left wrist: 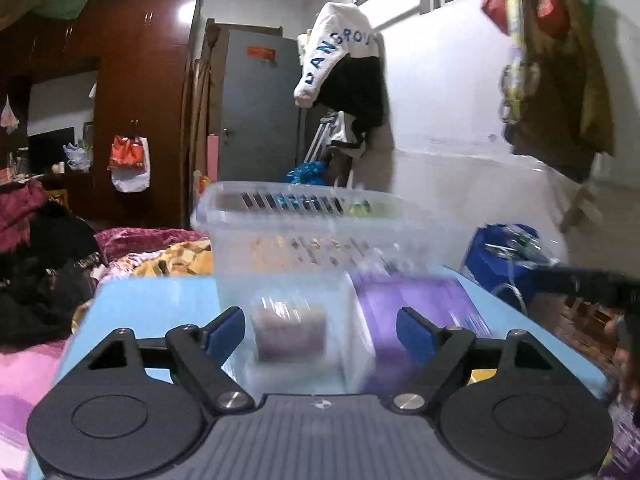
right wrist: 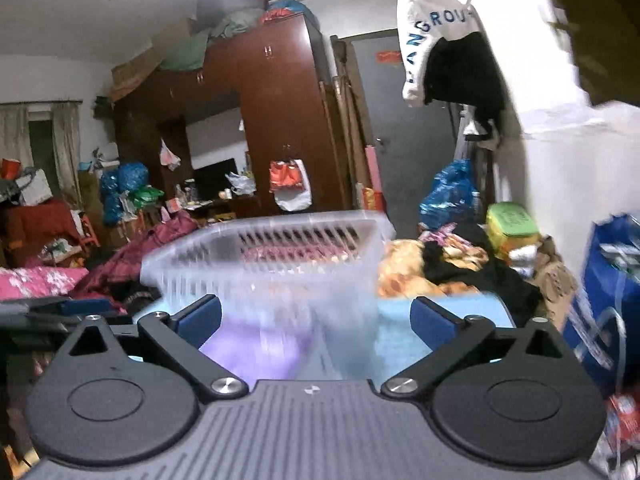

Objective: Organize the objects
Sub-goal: 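Bring both tools back toward the remaining items on the table, then grasp the plastic-wrapped white roll with the right gripper and lift it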

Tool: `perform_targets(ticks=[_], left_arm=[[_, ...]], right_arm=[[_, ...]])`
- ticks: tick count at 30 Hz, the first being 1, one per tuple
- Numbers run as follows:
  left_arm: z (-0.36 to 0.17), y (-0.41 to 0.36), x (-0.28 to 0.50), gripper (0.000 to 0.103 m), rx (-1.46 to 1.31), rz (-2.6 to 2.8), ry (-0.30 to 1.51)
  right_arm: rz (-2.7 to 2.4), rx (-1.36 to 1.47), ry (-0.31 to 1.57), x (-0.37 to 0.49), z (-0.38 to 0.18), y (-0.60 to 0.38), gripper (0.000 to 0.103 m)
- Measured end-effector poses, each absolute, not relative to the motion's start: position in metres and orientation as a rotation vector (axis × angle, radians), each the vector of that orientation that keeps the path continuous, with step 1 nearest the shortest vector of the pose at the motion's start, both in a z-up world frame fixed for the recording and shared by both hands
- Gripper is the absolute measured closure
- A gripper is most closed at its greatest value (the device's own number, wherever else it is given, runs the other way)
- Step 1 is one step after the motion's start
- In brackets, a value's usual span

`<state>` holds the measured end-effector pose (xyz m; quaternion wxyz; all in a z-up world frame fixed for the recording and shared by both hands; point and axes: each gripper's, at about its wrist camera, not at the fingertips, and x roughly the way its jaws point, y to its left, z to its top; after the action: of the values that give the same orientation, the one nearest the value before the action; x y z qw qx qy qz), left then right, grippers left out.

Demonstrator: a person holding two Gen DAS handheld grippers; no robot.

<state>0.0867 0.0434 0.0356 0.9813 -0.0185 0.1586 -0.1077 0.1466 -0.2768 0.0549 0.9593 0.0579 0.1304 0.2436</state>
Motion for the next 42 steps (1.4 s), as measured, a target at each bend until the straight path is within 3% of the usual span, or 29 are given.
perform_targets(ticks=[7,10,12,13,31,34,41,42], left_arm=[[0.002,0.011,0.053,0.017,0.011,-0.251,0.308],[-0.006,-0.001,0.056,0.017,0.027,-0.256,0.327],[-0.013,-0.007,0.058,0.017,0.030,-0.262,0.348],[-0.017,-0.011,0.059,0.017,0.038,-0.265,0.358],[-0.039,-0.038,0.067,0.019,0.084,-0.212,0.353],[-0.039,-0.037,0.066,0.029,0.077,-0.209,0.341],[-0.041,-0.039,0.065,0.030,0.097,-0.205,0.328],[-0.040,-0.038,0.065,0.030,0.094,-0.207,0.328]], right_arm=[[0.510,0.102,0.237,0.120,0.025,-0.273,0.002],[0.533,0.102,0.243,0.122,0.021,-0.268,0.017],[0.544,0.093,0.278,0.127,0.015,-0.266,0.033],[0.549,0.094,0.289,0.128,0.012,-0.265,0.035],[0.466,0.036,0.264,0.125,-0.006,-0.260,0.036],[0.473,0.030,0.265,0.125,-0.007,-0.259,0.041],[0.481,0.028,0.286,0.129,-0.009,-0.258,0.043],[0.483,0.030,0.288,0.129,-0.009,-0.258,0.048]])
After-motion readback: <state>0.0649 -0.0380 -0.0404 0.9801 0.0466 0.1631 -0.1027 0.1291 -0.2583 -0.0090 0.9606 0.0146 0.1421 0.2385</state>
